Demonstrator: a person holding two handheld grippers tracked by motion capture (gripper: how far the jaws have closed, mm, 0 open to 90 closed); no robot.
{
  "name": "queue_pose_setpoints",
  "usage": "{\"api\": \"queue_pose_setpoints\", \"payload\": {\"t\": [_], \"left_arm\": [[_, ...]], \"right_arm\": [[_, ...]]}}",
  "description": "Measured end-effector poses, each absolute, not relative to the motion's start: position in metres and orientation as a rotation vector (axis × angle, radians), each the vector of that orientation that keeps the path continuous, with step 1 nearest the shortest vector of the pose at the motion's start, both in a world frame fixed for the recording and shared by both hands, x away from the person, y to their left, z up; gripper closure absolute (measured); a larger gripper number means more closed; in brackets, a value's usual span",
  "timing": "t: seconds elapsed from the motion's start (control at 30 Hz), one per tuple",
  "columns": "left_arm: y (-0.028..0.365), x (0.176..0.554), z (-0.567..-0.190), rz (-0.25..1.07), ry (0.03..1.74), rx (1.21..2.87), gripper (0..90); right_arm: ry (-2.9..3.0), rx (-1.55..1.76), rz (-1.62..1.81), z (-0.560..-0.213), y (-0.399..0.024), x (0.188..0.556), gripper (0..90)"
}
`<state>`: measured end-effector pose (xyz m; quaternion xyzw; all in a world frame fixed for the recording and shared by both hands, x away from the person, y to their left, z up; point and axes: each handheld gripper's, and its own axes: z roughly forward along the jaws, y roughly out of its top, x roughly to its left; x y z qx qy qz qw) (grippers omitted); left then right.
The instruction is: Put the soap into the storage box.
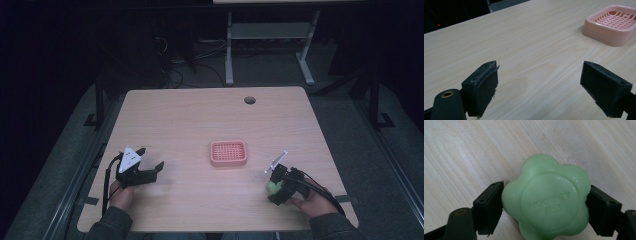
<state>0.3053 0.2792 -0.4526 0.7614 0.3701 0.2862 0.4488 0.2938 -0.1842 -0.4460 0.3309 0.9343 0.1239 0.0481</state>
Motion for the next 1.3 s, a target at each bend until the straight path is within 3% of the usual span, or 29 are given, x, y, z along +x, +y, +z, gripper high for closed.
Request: {"api": "queue_pose_setpoints", "payload": {"t": [1.3], "left_arm": [[0.281, 0.305, -0.452, 0.705, 0.920, 1.880, 14.2]], "right_arm": [[2.847, 0.965, 0.441, -0.431, -0.183, 0.299, 26.1]]}}
